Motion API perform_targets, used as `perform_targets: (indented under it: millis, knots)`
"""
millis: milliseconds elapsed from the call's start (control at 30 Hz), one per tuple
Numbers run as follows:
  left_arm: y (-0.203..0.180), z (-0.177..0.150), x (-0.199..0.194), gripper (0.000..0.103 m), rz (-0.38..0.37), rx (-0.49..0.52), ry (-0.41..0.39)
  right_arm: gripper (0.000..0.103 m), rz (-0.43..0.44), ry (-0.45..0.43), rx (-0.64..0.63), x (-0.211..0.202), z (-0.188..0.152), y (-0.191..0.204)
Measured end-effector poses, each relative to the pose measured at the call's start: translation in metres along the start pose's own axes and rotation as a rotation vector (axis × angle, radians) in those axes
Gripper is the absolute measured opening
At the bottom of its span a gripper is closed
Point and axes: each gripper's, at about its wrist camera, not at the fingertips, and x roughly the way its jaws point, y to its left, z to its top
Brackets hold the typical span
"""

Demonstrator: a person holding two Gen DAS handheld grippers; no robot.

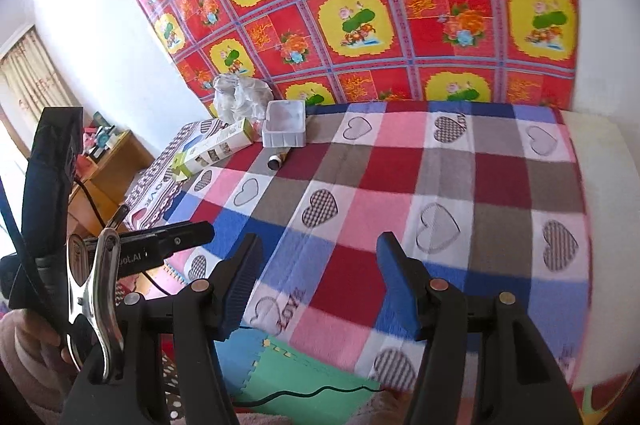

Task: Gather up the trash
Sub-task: 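Lower the left tool toward the orange-capped tube beside the white plastic tray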

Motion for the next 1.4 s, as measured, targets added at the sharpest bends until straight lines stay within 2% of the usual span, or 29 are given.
perform_targets:
  millis: [467, 867, 967, 1100, 1400]
  knots:
    - [0.032, 0.045, 0.048, 0.029, 0.036, -0.09, 0.026, 0.061, 0.015, 0.056, -0.015, 0.052, 0.042, -0.021]
    - [0.06, 0.081, 0.104, 0.03, 0.005, -0.071, 0.102, 0.061, -0.024, 0.075, 0.05, 0.085, 0.06, -0.016]
    - [0.063, 0.089, 0.116, 0.03, 0.002, -0.066, 0.111, 0.061, -0.04, 0.069, 0.062, 0.09, 0.066, -0.014]
    - [0.064, 0.1, 0.131, 0.036, -0.004, -0.06, 0.115, 0.061, -0.062, 0.069, 0.069, 0.097, 0.072, -0.012]
    - [0.064, 0.115, 0.162, 0.036, 0.011, -0.03, 0.137, 0.061, -0.09, 0.083, 0.093, 0.113, 0.078, -0.015]
